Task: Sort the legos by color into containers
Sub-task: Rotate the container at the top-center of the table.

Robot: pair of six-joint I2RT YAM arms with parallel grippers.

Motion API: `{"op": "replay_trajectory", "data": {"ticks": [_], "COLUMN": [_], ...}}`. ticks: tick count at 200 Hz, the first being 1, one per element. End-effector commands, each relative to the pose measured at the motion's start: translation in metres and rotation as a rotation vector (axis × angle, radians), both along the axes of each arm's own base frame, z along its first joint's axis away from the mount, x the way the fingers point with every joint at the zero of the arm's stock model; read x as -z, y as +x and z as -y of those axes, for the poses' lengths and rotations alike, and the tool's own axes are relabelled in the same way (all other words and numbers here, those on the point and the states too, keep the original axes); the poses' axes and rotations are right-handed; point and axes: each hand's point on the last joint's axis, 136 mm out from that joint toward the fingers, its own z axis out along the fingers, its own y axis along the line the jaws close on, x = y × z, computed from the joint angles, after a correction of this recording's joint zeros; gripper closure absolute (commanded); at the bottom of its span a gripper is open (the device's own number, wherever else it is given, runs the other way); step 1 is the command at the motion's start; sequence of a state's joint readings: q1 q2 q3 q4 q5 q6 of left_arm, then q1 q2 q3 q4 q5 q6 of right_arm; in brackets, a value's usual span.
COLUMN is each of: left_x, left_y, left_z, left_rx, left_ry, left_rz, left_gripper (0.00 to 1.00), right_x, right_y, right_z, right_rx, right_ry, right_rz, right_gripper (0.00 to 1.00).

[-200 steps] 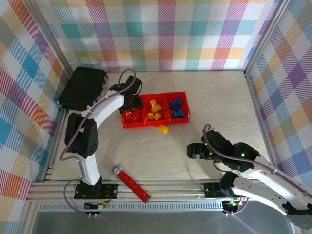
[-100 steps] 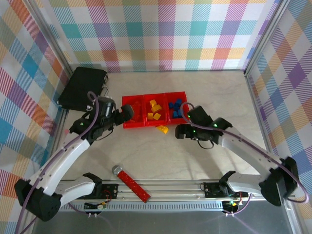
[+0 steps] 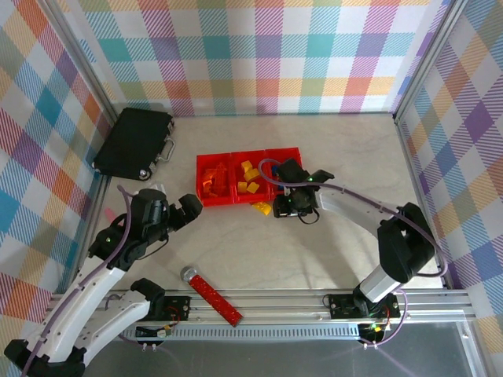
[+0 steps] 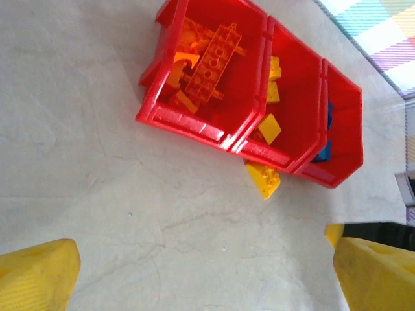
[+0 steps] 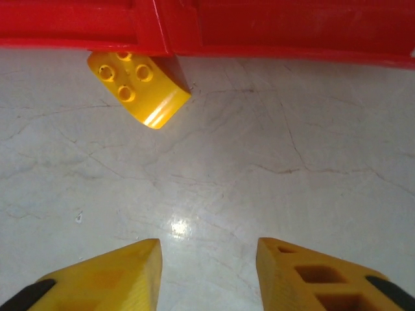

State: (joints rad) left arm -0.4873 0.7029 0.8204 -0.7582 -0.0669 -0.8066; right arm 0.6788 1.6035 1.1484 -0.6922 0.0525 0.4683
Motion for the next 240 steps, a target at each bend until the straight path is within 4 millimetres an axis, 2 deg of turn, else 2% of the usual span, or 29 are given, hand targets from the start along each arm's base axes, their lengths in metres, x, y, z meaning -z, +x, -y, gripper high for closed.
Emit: {"op": "replay_trajectory", "data": {"ticks": [1,28,61,103,144,204,216,240], "left_x": [0.02,0.025,0.021,0.035,0.044,0.062,0.064,0.066], "left_y": [-0.014,-0.018,-0.019,-0.022,-0.021,-0.013,-0.012,-0.008], "left_z": [0.005,0.005,0.006,0.012,0.024,0.049,0.058,0.079], "left_rx": [0.011,0.005,0.001,-0.002,0.023,0.069,0.077,0.079], "left_ry": [-0.035,-0.044,-0.058,-0.072,-0.068,0.02,0.042,0.099], "left_rz": [-0.073,-0.091,-0.081,-0.118,-0.145,-0.205,-0.215,-0.241], "left_gripper": [0.0,0.0,0.0,0.0,0.0,0.02,0.02,0.03], "right_x": [0.003,0.016,0.031,0.035,0.032,0.035,0.031,0.011], "right_y": [0.018,0.039,0.06,0.089,0.115,0.135,0.135,0.129], "right_z": [-0.005,-0.008,-0.009,-0.003,-0.019,-0.05,-0.05,-0.039], "right_rx": [-0.021,-0.006,0.023,0.071,0.076,0.055,0.059,0.067], "right_ry": [-0.01,-0.032,-0.053,-0.092,-0.069,0.007,0.009,0.018], "right_rz": [0.044,0.094,0.109,0.16,0.174,0.142,0.142,0.17], "right_gripper": [0.62,0.66,0.67,0.66,0.66,0.67,0.67,0.64]}}
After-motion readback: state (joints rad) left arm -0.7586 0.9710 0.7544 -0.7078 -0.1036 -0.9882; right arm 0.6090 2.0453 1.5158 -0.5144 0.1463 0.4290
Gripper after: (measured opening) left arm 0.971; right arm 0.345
